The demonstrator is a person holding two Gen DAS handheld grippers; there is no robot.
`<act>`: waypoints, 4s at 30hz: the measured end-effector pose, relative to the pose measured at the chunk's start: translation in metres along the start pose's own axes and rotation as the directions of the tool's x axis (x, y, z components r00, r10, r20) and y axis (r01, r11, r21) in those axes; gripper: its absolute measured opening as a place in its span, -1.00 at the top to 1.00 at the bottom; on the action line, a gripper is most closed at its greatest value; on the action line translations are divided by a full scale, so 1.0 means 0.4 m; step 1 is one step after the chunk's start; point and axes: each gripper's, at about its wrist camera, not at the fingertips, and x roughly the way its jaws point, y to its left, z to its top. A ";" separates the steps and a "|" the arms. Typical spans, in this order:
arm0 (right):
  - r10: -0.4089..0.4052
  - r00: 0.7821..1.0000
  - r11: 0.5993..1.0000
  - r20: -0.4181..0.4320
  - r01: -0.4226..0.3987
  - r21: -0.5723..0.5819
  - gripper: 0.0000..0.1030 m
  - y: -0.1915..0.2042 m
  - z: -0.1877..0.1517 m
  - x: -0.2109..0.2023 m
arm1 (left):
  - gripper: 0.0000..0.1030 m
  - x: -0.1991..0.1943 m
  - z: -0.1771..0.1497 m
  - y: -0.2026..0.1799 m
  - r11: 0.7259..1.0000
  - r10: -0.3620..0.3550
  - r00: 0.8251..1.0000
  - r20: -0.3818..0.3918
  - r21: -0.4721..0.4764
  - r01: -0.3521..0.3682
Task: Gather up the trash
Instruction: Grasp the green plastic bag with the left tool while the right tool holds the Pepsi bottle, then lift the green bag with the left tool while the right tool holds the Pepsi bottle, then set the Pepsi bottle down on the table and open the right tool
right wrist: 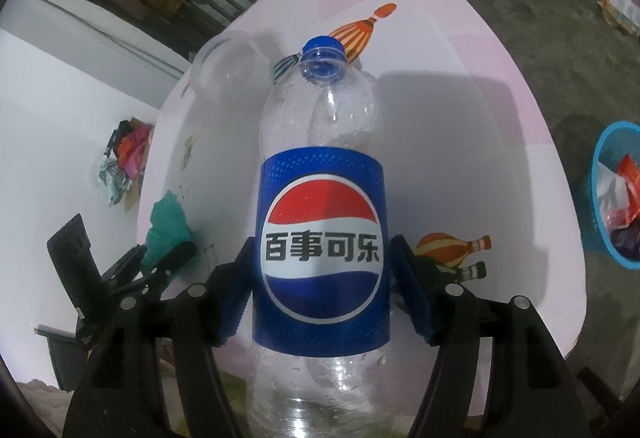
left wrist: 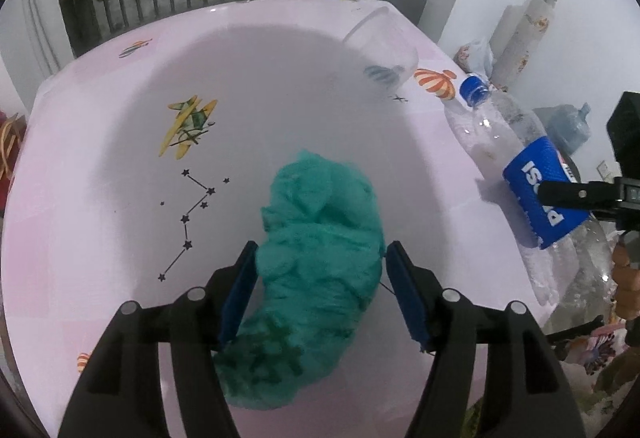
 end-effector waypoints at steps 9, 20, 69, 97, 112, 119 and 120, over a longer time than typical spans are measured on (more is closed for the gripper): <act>0.000 1.000 1.000 -0.002 0.000 0.005 -0.28 -0.005 -0.001 -0.002 | -0.24 0.013 0.000 -0.016 0.999 0.037 0.999 -0.021 -0.004 -0.037; -0.037 0.999 0.999 -0.021 0.037 -0.023 -0.28 0.012 0.012 0.006 | -0.23 0.013 0.003 -0.037 0.996 0.083 0.996 -0.018 0.023 -0.082; -0.012 0.990 1.000 0.142 0.015 -0.026 -0.08 0.008 -0.053 -0.110 | 0.00 -0.104 -0.001 -0.134 0.983 0.126 0.982 0.141 0.115 -0.142; -0.043 0.996 0.999 0.078 0.041 0.026 -0.10 0.046 0.076 0.029 | -0.02 -0.001 0.099 -0.015 0.998 0.066 0.989 0.129 -0.005 -0.065; -0.036 0.998 0.998 0.041 0.034 0.045 -0.14 0.031 0.107 0.068 | -0.19 0.029 0.139 0.048 1.000 0.008 0.987 0.163 -0.015 -0.005; -0.017 0.999 0.999 0.031 0.015 0.047 -0.29 0.026 0.111 0.057 | -0.19 -0.010 0.167 0.036 1.000 -0.018 0.973 0.228 0.024 0.013; -0.013 0.999 0.999 0.030 0.011 0.050 -0.29 0.025 0.111 0.057 | -0.19 -0.018 0.179 0.031 0.999 -0.027 0.971 0.239 0.022 0.023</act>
